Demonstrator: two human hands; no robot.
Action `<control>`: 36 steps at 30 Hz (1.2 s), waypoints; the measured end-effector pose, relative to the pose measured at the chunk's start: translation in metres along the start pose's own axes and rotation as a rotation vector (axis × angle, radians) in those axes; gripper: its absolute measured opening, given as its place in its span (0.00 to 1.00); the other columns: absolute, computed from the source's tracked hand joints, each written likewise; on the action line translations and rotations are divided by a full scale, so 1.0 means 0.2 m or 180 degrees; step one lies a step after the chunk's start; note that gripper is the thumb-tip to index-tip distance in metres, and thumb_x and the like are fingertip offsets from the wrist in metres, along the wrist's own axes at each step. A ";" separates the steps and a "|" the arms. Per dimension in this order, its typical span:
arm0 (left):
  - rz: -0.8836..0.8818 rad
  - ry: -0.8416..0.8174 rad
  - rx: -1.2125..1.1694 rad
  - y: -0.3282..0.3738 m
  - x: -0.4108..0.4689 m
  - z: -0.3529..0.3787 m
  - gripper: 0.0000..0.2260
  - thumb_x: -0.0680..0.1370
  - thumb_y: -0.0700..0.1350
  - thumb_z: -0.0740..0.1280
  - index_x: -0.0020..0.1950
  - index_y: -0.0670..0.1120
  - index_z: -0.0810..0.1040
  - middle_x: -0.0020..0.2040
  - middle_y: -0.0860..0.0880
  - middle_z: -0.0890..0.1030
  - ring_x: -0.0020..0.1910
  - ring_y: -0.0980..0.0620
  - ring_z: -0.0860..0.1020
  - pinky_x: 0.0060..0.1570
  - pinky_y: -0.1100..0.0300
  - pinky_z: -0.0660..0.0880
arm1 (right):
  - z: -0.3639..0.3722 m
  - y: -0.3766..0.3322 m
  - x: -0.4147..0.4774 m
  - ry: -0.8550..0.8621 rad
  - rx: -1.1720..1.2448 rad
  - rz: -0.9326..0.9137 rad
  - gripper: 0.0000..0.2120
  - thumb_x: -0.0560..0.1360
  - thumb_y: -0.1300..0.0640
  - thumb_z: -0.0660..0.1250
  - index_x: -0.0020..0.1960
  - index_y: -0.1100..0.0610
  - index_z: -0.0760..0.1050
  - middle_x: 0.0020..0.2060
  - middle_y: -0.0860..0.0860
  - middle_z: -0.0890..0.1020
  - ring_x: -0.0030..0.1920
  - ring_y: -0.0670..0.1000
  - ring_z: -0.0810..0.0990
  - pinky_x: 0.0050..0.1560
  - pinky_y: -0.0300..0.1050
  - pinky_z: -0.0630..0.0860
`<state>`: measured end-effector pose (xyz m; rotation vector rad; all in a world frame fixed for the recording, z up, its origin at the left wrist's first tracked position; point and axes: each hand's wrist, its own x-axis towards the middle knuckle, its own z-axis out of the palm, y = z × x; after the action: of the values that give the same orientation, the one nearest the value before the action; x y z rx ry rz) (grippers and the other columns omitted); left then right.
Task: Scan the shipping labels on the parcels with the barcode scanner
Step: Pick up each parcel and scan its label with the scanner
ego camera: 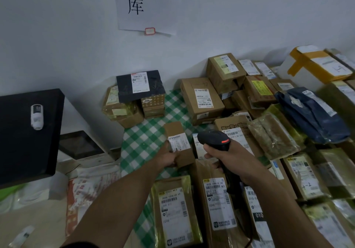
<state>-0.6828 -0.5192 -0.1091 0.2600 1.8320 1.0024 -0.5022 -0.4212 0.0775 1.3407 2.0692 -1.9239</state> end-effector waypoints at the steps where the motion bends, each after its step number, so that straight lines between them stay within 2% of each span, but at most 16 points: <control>1: 0.0007 -0.0074 0.0149 0.01 -0.01 0.00 0.25 0.83 0.41 0.69 0.78 0.53 0.66 0.68 0.45 0.80 0.62 0.46 0.80 0.59 0.48 0.81 | 0.01 0.01 -0.02 -0.0002 0.0008 0.0022 0.08 0.79 0.50 0.74 0.58 0.45 0.82 0.46 0.53 0.88 0.36 0.50 0.83 0.39 0.46 0.76; 4: 0.0129 -0.0053 0.0559 0.02 -0.04 -0.05 0.26 0.80 0.50 0.73 0.77 0.52 0.69 0.68 0.47 0.79 0.57 0.51 0.80 0.51 0.56 0.81 | 0.03 0.01 -0.11 -0.0029 0.0051 0.0016 0.10 0.79 0.51 0.73 0.60 0.45 0.80 0.45 0.53 0.88 0.37 0.50 0.83 0.37 0.44 0.76; 7: 0.0436 0.0221 0.0680 0.01 -0.14 -0.13 0.28 0.80 0.51 0.72 0.78 0.46 0.69 0.70 0.47 0.77 0.62 0.51 0.77 0.52 0.62 0.73 | 0.07 0.02 -0.22 -0.0026 -0.0007 -0.0001 0.10 0.80 0.51 0.73 0.60 0.44 0.80 0.49 0.55 0.87 0.38 0.50 0.84 0.38 0.44 0.76; 9: 0.0674 0.0404 0.0662 -0.01 -0.22 -0.17 0.25 0.80 0.53 0.72 0.75 0.47 0.72 0.68 0.50 0.78 0.65 0.51 0.77 0.55 0.61 0.71 | 0.10 0.05 -0.30 -0.0004 0.0030 0.0009 0.11 0.80 0.51 0.73 0.61 0.43 0.79 0.50 0.57 0.87 0.38 0.51 0.85 0.38 0.44 0.77; 12: 0.1015 0.0733 0.0416 -0.11 -0.38 -0.23 0.15 0.80 0.51 0.72 0.66 0.50 0.79 0.58 0.56 0.80 0.60 0.53 0.79 0.51 0.62 0.74 | 0.14 0.10 -0.43 -0.0032 -0.0123 -0.0020 0.13 0.80 0.50 0.73 0.63 0.40 0.77 0.50 0.54 0.87 0.39 0.50 0.86 0.39 0.44 0.78; 15: 0.1301 0.1012 0.0158 -0.20 -0.56 -0.26 0.11 0.80 0.49 0.72 0.62 0.51 0.80 0.54 0.57 0.81 0.52 0.60 0.79 0.48 0.62 0.76 | 0.17 0.15 -0.55 -0.0055 -0.0249 -0.0050 0.12 0.79 0.48 0.73 0.61 0.41 0.78 0.50 0.52 0.87 0.39 0.49 0.86 0.39 0.44 0.78; 17: 0.1372 0.1092 0.0029 -0.26 -0.67 -0.24 0.08 0.80 0.48 0.73 0.59 0.53 0.80 0.52 0.60 0.80 0.51 0.62 0.79 0.51 0.60 0.77 | 0.18 0.17 -0.62 -0.0054 -0.0422 -0.0085 0.11 0.79 0.48 0.73 0.60 0.39 0.78 0.50 0.50 0.87 0.39 0.49 0.87 0.40 0.43 0.79; 20: 0.1409 0.1102 0.0085 -0.36 -0.80 -0.21 0.08 0.80 0.47 0.73 0.55 0.56 0.78 0.53 0.60 0.80 0.53 0.58 0.80 0.51 0.60 0.76 | 0.19 0.21 -0.71 -0.0006 -0.0394 -0.0171 0.12 0.79 0.47 0.73 0.61 0.39 0.78 0.49 0.48 0.87 0.39 0.49 0.87 0.40 0.43 0.80; 23: 0.1352 0.1115 0.0237 -0.44 -0.89 -0.16 0.09 0.79 0.48 0.73 0.57 0.56 0.77 0.58 0.56 0.79 0.57 0.54 0.79 0.47 0.64 0.73 | 0.26 0.25 -0.79 -0.0055 -0.0233 -0.0292 0.12 0.80 0.48 0.73 0.62 0.40 0.78 0.47 0.48 0.88 0.37 0.48 0.84 0.38 0.42 0.78; 28: 0.1441 0.1234 0.0303 -0.53 -1.10 -0.15 0.12 0.79 0.49 0.74 0.61 0.54 0.77 0.62 0.53 0.79 0.58 0.54 0.78 0.55 0.60 0.75 | 0.46 0.25 -0.86 -0.0300 0.0054 -0.0513 0.12 0.80 0.49 0.72 0.63 0.41 0.78 0.46 0.52 0.88 0.37 0.49 0.84 0.37 0.44 0.77; 31: 0.1403 0.1351 0.0381 -0.59 -1.19 -0.24 0.15 0.79 0.49 0.73 0.65 0.51 0.78 0.63 0.54 0.77 0.57 0.55 0.78 0.50 0.69 0.72 | 0.63 0.21 -0.87 -0.0486 0.0277 -0.0715 0.12 0.81 0.51 0.71 0.63 0.43 0.77 0.43 0.53 0.86 0.34 0.48 0.80 0.34 0.42 0.75; 34: 0.1411 0.1544 0.0556 -0.63 -1.23 -0.38 0.15 0.80 0.49 0.73 0.66 0.50 0.77 0.63 0.53 0.77 0.60 0.55 0.76 0.54 0.67 0.70 | 0.79 0.15 -0.85 -0.0523 0.0345 -0.0875 0.08 0.81 0.51 0.71 0.60 0.46 0.78 0.42 0.51 0.85 0.34 0.48 0.79 0.38 0.45 0.77; 36: 0.1480 0.1679 0.0622 -0.63 -1.24 -0.49 0.13 0.80 0.46 0.72 0.64 0.49 0.78 0.59 0.53 0.78 0.59 0.59 0.77 0.54 0.70 0.68 | 0.89 0.11 -0.82 -0.0562 0.0424 -0.0924 0.06 0.81 0.51 0.71 0.58 0.45 0.79 0.43 0.50 0.86 0.35 0.48 0.80 0.42 0.47 0.77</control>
<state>-0.6137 -0.7926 -0.0214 0.6069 2.4215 1.2961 -0.4785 -0.6602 0.1046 0.8860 2.1814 -2.2342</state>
